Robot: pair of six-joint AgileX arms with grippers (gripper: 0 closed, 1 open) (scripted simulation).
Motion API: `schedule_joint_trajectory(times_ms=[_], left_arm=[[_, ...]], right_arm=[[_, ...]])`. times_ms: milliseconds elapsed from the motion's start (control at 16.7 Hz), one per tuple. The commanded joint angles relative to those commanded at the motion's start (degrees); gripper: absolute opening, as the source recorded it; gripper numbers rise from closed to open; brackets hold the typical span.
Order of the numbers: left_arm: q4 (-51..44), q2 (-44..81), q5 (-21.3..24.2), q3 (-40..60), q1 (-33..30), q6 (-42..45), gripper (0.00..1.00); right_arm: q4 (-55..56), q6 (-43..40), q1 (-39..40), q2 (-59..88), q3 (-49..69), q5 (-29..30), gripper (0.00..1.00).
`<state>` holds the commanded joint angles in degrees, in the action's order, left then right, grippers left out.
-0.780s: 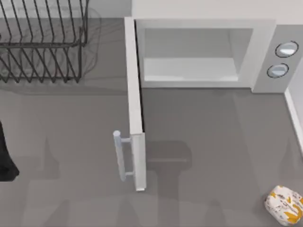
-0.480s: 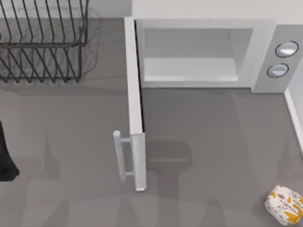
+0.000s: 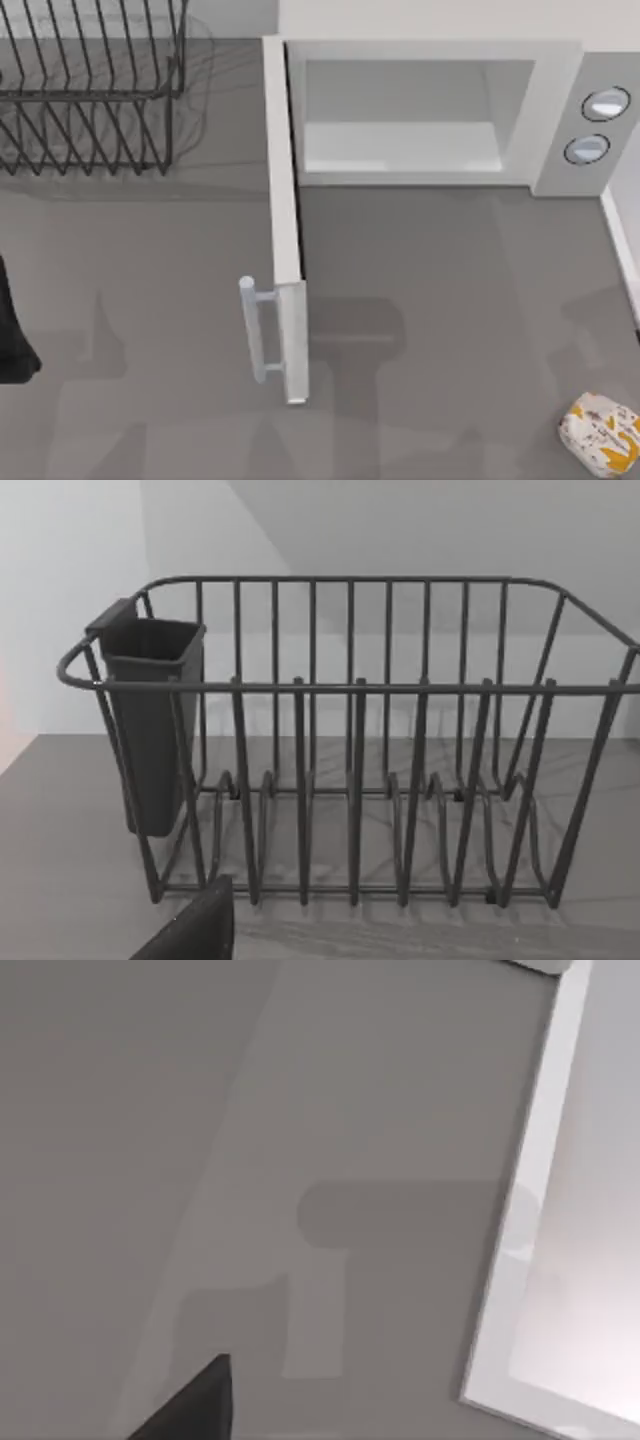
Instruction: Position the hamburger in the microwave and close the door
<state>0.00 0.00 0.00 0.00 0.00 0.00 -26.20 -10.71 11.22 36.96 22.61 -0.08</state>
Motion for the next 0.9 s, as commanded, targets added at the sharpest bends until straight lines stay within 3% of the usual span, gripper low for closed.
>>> schedule_joint_trajectory(times_ms=[480, 900], left_arm=[[0.0, 0.0, 0.0, 0.0, 0.0, 0.0, 1.0], [0.0, 0.0, 0.0, 0.0, 0.0, 0.0, 1.0]], right_arm=[[-23.74, -9.72, 10.13, 37.04, 20.24, -0.03, 1.0], [-29.39, -12.05, 12.54, 45.28, 25.0, -0.06, 1.0]])
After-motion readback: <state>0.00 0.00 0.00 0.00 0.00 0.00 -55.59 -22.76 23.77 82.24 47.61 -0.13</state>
